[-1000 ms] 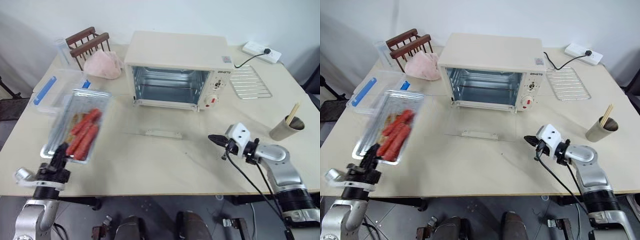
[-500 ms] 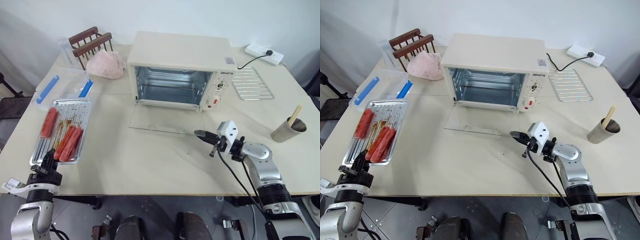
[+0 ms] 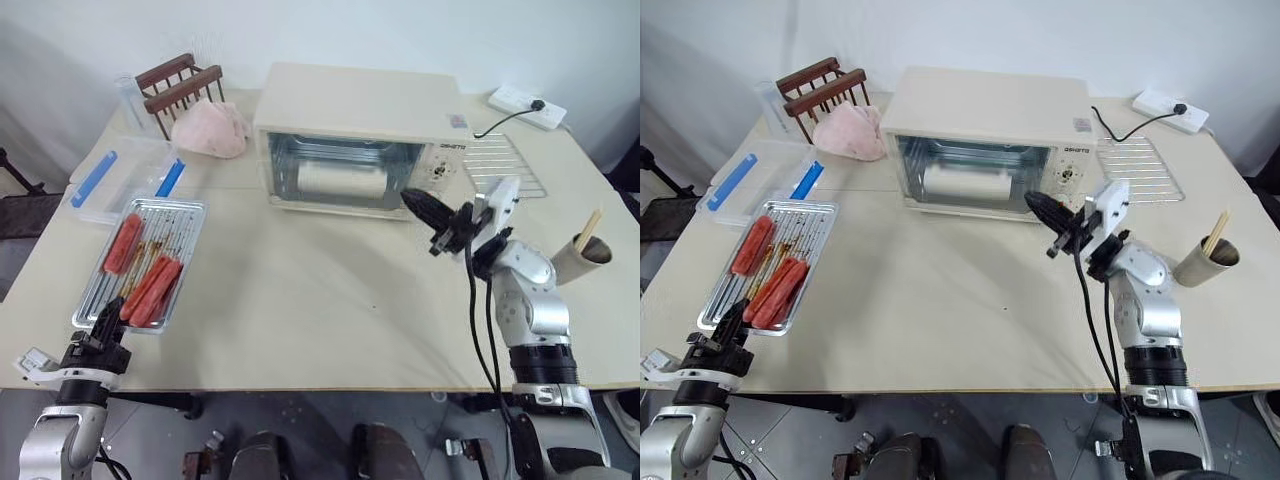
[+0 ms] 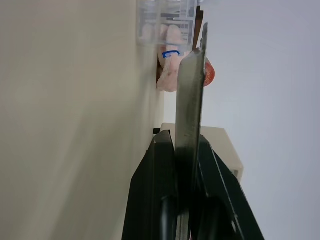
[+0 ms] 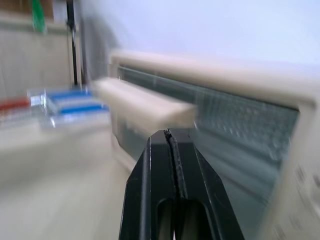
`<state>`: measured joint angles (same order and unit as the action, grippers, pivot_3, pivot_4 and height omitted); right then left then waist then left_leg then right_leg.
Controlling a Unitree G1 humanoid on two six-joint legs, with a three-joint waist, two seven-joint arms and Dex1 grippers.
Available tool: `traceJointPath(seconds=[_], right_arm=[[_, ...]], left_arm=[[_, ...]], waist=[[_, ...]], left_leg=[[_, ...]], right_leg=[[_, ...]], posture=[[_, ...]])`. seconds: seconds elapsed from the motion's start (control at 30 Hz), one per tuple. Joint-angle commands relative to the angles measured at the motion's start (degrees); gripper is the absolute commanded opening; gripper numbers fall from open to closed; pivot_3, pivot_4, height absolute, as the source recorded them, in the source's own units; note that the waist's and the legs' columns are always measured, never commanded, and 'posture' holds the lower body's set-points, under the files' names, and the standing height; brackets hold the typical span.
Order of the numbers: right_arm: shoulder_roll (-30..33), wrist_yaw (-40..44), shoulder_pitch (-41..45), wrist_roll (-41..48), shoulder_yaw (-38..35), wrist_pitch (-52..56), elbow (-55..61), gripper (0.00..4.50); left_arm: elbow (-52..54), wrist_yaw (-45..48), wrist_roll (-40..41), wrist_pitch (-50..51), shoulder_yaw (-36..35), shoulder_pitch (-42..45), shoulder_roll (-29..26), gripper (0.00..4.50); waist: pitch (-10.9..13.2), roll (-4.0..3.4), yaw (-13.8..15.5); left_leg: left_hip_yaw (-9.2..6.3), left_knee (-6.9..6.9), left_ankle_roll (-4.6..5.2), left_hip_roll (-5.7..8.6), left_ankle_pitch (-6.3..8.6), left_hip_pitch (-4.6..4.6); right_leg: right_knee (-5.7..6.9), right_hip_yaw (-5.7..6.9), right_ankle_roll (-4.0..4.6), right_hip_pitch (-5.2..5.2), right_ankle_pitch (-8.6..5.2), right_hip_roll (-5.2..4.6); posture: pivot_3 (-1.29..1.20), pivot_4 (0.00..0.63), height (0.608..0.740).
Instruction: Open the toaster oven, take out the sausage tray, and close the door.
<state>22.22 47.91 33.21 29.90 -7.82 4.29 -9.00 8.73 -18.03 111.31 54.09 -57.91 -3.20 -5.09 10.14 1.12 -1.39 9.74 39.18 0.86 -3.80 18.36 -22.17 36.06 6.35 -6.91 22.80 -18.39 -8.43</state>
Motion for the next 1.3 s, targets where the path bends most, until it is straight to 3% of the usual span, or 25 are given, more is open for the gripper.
traceJointPath(seconds=[0.03,0.17,0.27,0.43,0.53,0.67,0.83,1.0,1.3], right_arm=[[1.4,0.0,-0.9,3.2,-2.0,4.5,3.9,0.02],[5.0,3.3,-4.8,6.0,-2.4,9.1,9.2,0.02],[11.4,10.6,-12.1,5.9,-1.7,9.4,16.1,0.62],[16.7,16.0,-26.1,6.2,-6.5,5.7,24.7,2.23],[16.2,20.6,-31.7,8.7,-10.8,0.7,25.4,3.26],[17.9,20.3,-37.4,8.7,-13.2,2.4,26.5,4.48],[18.6,18.9,-41.6,10.9,-15.9,4.7,29.0,4.48],[18.1,16.5,-45.9,11.0,-18.2,5.2,33.3,4.48],[17.6,14.0,-53.9,10.3,-22.4,4.6,38.1,4.48]], left_arm=[[1.2,4.4,1.7,2.8,0.2,-1.0,-2.1,0.00],[0.8,7.5,1.7,6.4,2.1,-3.0,-4.8,0.00],[-0.9,11.2,1.7,11.5,5.8,-6.3,-10.8,0.00],[-7.2,20.0,1.7,20.6,13.7,-9.7,-25.6,0.00],[-10.9,23.3,1.7,24.1,20.1,-8.8,-33.6,0.00],[-14.6,22.3,1.7,24.0,30.1,-1.8,-37.9,0.00],[-17.2,18.4,1.1,22.5,42.2,10.0,-38.7,0.00],[-21.9,16.9,-0.9,23.5,52.1,22.6,-34.8,0.00],[-31.7,21.1,-19.5,26.2,58.7,37.3,-24.0,0.00]], waist=[[0.0,0.00,0.0],[0.0,0.00,0.0],[0.0,0.00,0.2],[0.0,-0.08,0.1],[0.0,-0.08,0.0],[0.0,-0.16,0.0],[0.0,-0.20,0.8],[0.0,-0.25,1.4],[-0.1,-0.40,4.0]], left_leg=[[-0.01,0.00,0.01,0.01,0.01,-0.03],[-0.03,-0.04,0.05,0.03,0.03,-0.09],[-0.12,-0.11,0.04,0.06,0.04,-0.11],[-0.07,-0.19,-0.03,0.02,0.11,-0.04],[-0.01,-0.18,-0.06,0.00,0.12,-0.01],[-0.01,-0.19,-0.10,-0.09,0.14,0.04],[-0.02,-0.18,-0.07,-0.02,0.12,0.02],[0.03,-0.18,-0.07,0.07,0.13,0.06],[-0.02,-0.08,0.04,0.31,0.05,0.05]], right_leg=[[0.00,0.00,0.00,0.00,0.00,0.00],[0.01,0.01,0.00,0.00,0.00,0.00],[-0.06,0.06,0.00,0.00,0.00,0.01],[-0.23,0.04,0.03,0.03,-0.02,0.06],[-0.23,-0.03,0.06,0.03,-0.03,0.04],[-0.20,-0.09,0.06,0.03,-0.03,-0.03],[-0.17,-0.20,0.05,0.03,-0.03,-0.08],[-0.16,-0.20,0.04,0.03,-0.02,0.01],[-0.21,-0.19,-0.06,-0.11,0.03,-0.05]], posture=[[0.00,0.150,0.740],[0.00,0.150,0.740],[0.00,0.150,0.740],[0.00,0.150,0.740],[0.00,0.150,0.740],[0.00,0.150,0.740],[0.00,0.150,0.740],[0.00,0.150,0.740],[0.00,0.150,0.740]])
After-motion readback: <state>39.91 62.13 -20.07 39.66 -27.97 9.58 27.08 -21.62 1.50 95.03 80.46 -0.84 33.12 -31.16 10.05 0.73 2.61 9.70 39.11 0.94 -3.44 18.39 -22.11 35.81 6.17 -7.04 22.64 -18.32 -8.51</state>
